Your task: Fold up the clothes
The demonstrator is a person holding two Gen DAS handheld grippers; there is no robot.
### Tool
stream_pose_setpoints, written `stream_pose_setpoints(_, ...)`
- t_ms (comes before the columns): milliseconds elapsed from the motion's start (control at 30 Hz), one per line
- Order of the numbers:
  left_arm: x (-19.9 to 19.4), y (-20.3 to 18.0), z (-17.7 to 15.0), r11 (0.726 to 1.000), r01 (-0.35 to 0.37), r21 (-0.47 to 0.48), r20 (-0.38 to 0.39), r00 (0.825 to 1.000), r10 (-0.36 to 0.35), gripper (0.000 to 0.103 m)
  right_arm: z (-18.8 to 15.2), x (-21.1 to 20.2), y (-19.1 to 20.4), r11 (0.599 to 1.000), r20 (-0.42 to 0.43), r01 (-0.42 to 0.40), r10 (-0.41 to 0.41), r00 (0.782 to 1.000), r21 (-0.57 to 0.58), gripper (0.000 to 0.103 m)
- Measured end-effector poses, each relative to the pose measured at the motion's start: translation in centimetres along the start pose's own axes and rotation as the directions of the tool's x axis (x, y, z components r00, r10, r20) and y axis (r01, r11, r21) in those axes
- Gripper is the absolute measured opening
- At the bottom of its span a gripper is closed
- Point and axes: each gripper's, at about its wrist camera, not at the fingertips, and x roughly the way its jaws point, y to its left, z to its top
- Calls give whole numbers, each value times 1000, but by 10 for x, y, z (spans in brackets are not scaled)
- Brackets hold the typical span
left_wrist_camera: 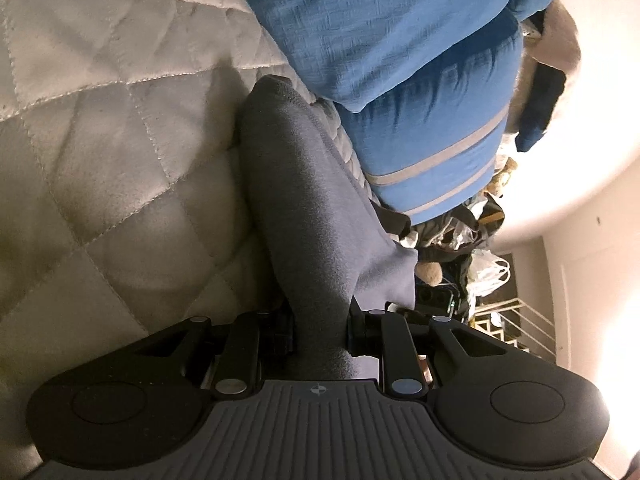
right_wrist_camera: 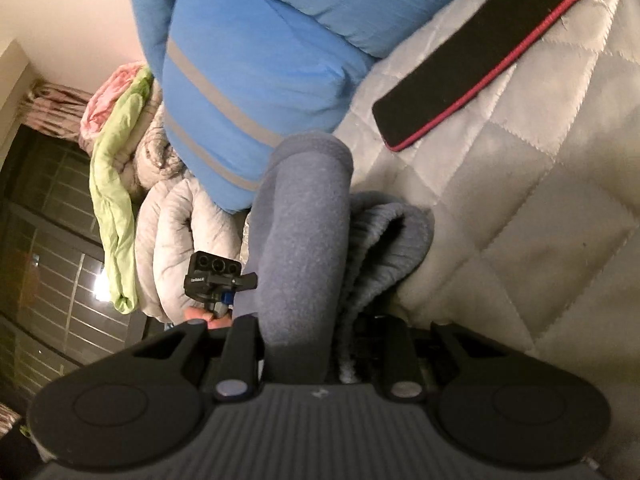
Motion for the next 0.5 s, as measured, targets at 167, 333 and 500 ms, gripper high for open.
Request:
stream_pose_setpoints(167,-1,-3,-2,1000,0,18,24,1000,0,22,-1,-1,2,1000,14,-12,12,1000,-22,16)
stream_pose_setpoints(333,-3,-2,-2,1000,1,16,27,1000,-1,22,1,-1,1,999,15,-25,26,1000,-22,17)
stream_pose_setpoints(500,-7,-1,-6,997,47,54,58,997,-50,25,1,-1,0,999,23,-40,41,999,-19,36)
